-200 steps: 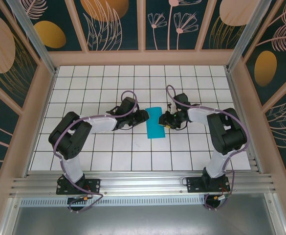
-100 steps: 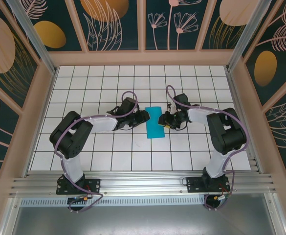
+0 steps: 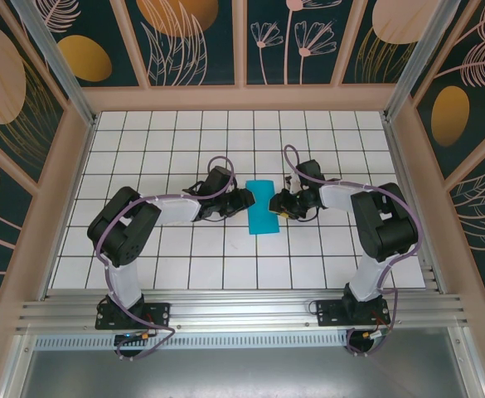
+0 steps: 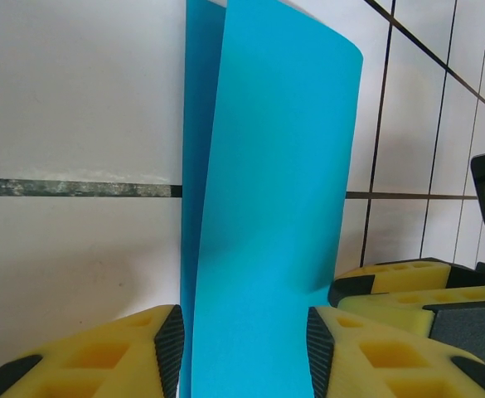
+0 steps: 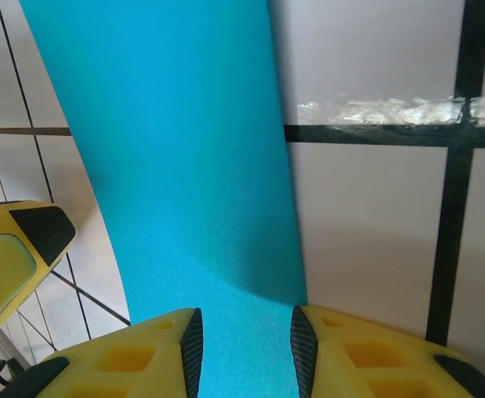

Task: Fold a paper plane with a square sheet of paper (pick it up from the middle)
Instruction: Fold the triangle a second time at the center of the table.

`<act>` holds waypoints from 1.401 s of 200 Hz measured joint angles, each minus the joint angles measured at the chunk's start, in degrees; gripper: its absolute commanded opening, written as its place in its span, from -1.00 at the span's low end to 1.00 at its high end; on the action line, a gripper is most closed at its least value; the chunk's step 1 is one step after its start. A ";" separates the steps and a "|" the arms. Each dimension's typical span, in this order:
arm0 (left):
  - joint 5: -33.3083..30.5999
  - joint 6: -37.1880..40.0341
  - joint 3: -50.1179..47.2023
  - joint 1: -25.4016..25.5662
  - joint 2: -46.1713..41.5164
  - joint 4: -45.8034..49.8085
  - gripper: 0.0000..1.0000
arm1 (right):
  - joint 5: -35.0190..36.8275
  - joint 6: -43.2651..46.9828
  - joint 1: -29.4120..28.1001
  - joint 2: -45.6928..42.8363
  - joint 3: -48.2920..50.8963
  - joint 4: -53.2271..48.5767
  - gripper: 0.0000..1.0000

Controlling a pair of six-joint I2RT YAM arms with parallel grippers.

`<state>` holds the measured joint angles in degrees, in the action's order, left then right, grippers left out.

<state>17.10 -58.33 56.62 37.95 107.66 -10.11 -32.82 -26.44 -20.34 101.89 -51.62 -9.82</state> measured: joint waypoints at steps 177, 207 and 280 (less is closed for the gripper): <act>5.20 -2.51 -2.23 -0.13 1.92 -3.39 -0.24 | -0.26 -0.96 0.13 -0.13 0.92 1.73 -0.25; 5.22 -2.51 -2.19 -0.13 2.03 -3.45 -0.26 | -0.31 -0.96 0.15 -0.15 0.94 1.77 -0.24; 6.51 -2.86 -2.08 0.00 2.62 -4.59 -0.36 | -0.55 -0.96 0.22 -0.13 1.01 1.92 -0.25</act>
<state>23.62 -61.19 54.54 37.95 110.28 -14.70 -33.36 -27.40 -20.12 101.75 -50.61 -7.90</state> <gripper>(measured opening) 0.324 0.376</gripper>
